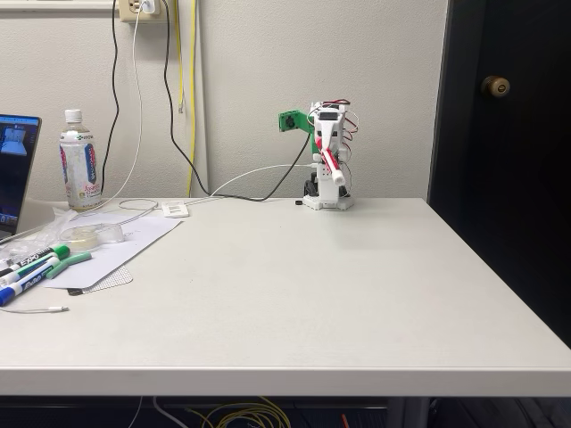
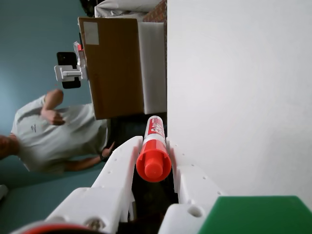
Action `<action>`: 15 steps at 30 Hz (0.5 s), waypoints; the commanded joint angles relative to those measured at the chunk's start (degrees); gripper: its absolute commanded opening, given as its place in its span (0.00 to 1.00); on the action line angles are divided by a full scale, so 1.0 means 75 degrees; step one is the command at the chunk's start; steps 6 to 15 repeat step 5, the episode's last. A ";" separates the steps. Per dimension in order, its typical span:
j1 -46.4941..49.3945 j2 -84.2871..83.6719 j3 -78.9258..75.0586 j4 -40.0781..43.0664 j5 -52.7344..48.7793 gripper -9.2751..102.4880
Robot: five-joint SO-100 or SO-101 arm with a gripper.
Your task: Pick up the red marker.
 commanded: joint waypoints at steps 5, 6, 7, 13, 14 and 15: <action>0.0012 0.0164 -0.0047 -0.0129 0.0094 0.09; 0.0012 0.0164 -0.0047 -0.0129 0.0094 0.09; 0.0012 0.0164 -0.0047 -0.0129 0.0094 0.09; 0.0012 0.0164 -0.0047 -0.0129 0.0094 0.09; 0.0012 0.0164 -0.0047 -0.0129 0.0094 0.09; 0.0012 0.0164 -0.0047 -0.0129 0.0094 0.09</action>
